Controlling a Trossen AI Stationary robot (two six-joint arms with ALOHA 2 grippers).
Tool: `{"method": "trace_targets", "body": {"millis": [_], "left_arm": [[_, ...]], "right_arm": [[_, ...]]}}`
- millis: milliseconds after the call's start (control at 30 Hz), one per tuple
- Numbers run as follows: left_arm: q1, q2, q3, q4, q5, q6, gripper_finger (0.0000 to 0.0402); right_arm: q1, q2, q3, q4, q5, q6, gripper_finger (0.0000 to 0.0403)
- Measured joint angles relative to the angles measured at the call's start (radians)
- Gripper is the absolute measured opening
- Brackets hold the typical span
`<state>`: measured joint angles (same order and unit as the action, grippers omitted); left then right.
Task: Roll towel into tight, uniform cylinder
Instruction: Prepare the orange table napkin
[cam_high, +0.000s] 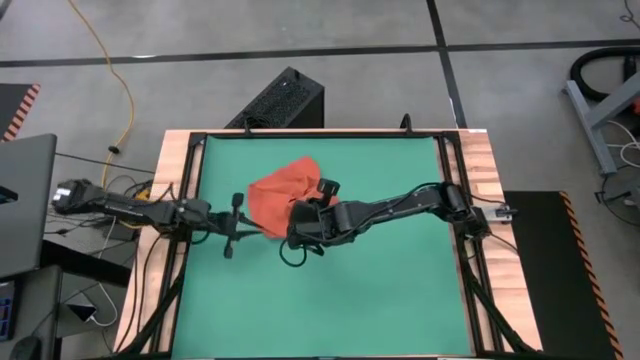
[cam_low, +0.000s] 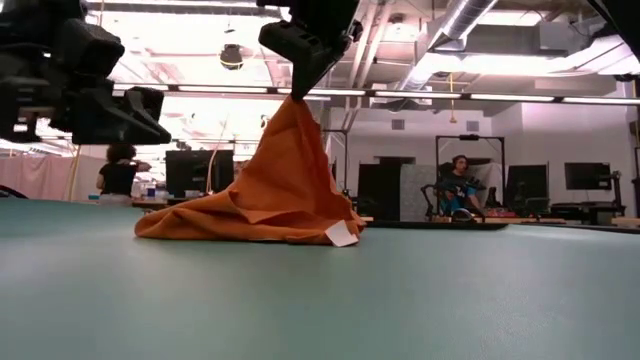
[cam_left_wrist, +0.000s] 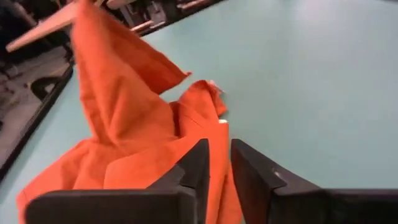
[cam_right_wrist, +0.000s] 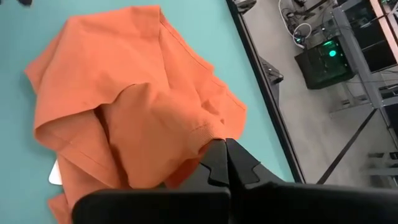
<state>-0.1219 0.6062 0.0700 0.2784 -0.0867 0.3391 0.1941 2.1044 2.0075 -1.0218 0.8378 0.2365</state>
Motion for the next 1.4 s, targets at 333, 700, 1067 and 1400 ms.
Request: {"method": "trace_targets", "body": {"millis": [333,700,1067,1400], "left_arm": [[-0.049,0.480,0.305,-0.130,-0.110,0.231,0.0109],[0.017,0.801,0.592,-0.379,-0.098,0.517,0.0105],[0.064,0.949,0.596,-0.349,-0.204,0.577,0.0061],[-0.044,0.813,0.596,-0.393,-0.320,0.454,0.0000]], "right_arm": [[0.000,0.000,0.000,-0.010,-0.007,-0.001,0.0000],[0.018,0.001,0.000,-0.067,-0.051,-0.001,0.0000],[0.029,0.002,0.000,-0.106,-0.054,-0.012,0.0000],[0.028,-0.002,0.000,-0.203,0.003,0.000,0.0001]]}}
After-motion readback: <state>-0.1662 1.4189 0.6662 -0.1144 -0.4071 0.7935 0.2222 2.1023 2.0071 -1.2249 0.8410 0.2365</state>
